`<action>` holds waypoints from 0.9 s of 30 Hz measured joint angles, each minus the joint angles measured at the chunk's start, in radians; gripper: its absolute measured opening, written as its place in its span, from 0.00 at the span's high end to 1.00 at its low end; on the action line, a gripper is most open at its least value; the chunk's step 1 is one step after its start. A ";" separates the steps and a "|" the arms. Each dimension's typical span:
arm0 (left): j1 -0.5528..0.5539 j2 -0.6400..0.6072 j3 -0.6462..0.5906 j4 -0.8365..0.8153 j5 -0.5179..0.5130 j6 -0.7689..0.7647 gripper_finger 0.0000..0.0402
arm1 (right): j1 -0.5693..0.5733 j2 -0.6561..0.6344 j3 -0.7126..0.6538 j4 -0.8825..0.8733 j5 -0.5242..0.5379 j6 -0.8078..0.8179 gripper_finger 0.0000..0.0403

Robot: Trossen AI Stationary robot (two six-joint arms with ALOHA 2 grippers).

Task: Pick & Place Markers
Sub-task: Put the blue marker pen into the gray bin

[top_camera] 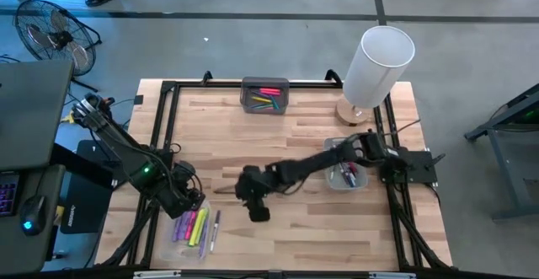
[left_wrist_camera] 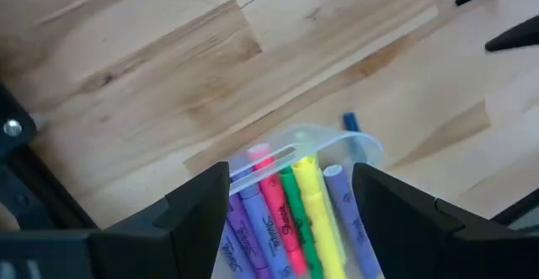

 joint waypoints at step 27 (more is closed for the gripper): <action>0.000 -0.005 0.000 0.064 -0.052 -0.247 0.38 | -0.052 0.309 0.002 0.697 -0.255 -0.281 0.57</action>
